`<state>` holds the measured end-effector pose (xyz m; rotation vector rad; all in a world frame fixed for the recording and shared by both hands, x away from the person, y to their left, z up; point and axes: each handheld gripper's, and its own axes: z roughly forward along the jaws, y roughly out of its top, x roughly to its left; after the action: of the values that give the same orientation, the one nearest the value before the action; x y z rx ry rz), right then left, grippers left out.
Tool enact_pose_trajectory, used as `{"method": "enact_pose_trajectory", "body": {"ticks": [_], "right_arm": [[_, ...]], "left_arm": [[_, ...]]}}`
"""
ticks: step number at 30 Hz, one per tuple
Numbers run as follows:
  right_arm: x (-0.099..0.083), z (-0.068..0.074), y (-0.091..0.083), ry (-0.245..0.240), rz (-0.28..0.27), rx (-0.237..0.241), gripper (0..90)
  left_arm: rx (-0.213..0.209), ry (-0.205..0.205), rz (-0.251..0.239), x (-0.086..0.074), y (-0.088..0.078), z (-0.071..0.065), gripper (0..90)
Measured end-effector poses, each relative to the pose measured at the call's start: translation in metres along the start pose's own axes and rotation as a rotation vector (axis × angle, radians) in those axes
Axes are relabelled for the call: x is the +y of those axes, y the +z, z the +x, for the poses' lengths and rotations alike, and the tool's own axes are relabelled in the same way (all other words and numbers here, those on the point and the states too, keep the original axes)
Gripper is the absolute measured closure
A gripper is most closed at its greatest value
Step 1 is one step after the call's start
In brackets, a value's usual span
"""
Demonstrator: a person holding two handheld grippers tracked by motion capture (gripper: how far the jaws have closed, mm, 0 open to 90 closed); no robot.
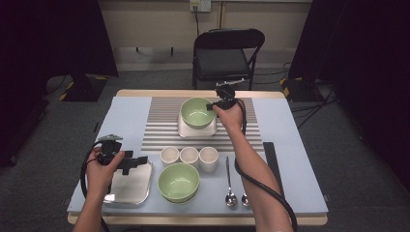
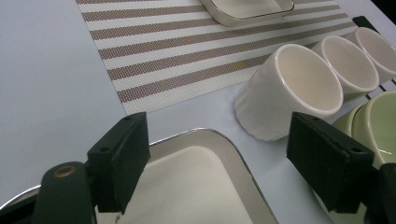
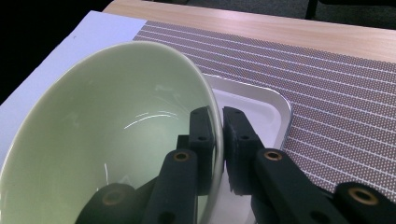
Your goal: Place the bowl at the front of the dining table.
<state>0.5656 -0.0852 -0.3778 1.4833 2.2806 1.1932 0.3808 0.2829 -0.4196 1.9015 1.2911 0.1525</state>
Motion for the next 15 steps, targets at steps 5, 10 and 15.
{"method": "enact_pose_trajectory", "body": {"ticks": [5,10,15], "right_arm": [[-0.001,-0.002,0.002,0.003,0.000,-0.007,82.8],[-0.001,-0.002,0.007,0.006,-0.001,-0.002,82.7],[-0.002,-0.002,0.012,0.008,0.003,-0.001,82.7]], "left_arm": [[0.006,0.006,0.007,0.000,0.001,0.001,21.2],[0.001,0.001,0.002,0.000,0.001,0.000,21.2],[0.000,0.000,-0.005,0.000,-0.001,0.001,21.2]]}}
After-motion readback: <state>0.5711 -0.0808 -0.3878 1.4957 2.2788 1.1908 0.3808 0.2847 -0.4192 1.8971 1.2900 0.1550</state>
